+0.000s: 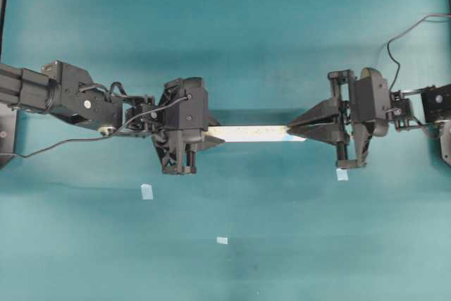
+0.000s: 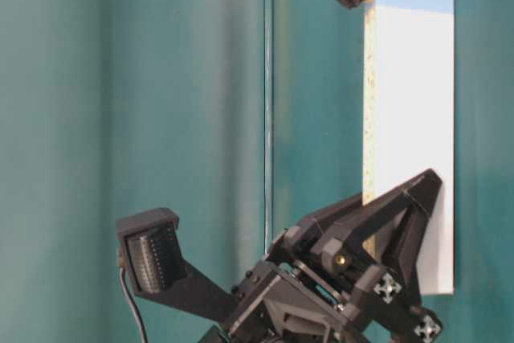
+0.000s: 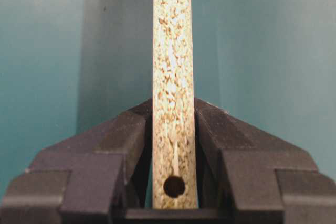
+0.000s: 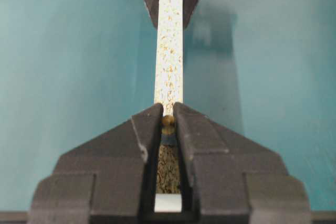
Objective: Insert the rod into the hole on the wooden board.
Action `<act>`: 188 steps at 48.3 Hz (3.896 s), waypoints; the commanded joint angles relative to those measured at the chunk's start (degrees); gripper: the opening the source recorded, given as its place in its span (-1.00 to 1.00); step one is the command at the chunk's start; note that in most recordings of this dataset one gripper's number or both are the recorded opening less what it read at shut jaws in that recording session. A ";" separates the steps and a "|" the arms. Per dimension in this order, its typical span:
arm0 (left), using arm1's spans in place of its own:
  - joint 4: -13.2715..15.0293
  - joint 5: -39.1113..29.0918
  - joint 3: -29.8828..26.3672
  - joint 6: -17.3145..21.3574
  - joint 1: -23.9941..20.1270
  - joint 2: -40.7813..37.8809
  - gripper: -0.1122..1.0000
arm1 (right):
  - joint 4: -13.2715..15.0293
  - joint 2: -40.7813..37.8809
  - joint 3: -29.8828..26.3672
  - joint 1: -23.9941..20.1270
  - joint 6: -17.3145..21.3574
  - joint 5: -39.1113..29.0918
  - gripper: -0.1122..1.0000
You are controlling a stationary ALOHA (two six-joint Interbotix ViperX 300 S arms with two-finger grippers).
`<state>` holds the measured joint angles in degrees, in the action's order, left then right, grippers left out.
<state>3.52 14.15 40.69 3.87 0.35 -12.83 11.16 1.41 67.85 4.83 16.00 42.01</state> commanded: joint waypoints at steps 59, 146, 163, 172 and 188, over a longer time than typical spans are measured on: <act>0.09 -2.02 -0.18 -0.18 0.26 1.05 0.24 | -0.18 23.64 -4.22 0.18 0.97 -19.25 0.74; 0.09 -11.25 19.69 0.44 -0.97 35.77 0.57 | -0.44 43.15 9.23 0.00 1.05 -30.50 0.70; 0.09 -8.61 19.42 0.44 -0.97 30.41 0.57 | -0.44 41.57 10.63 0.00 1.05 -30.94 0.70; 0.09 -8.53 20.74 0.26 -0.97 31.82 0.57 | -0.44 41.84 10.90 0.00 1.05 -30.94 0.70; 0.09 -8.70 22.76 0.53 -0.97 34.80 0.57 | -0.35 44.74 11.43 0.00 1.05 -34.10 0.70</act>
<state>3.52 5.19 63.72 3.96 -0.53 20.83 10.72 45.44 79.80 4.92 16.96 8.17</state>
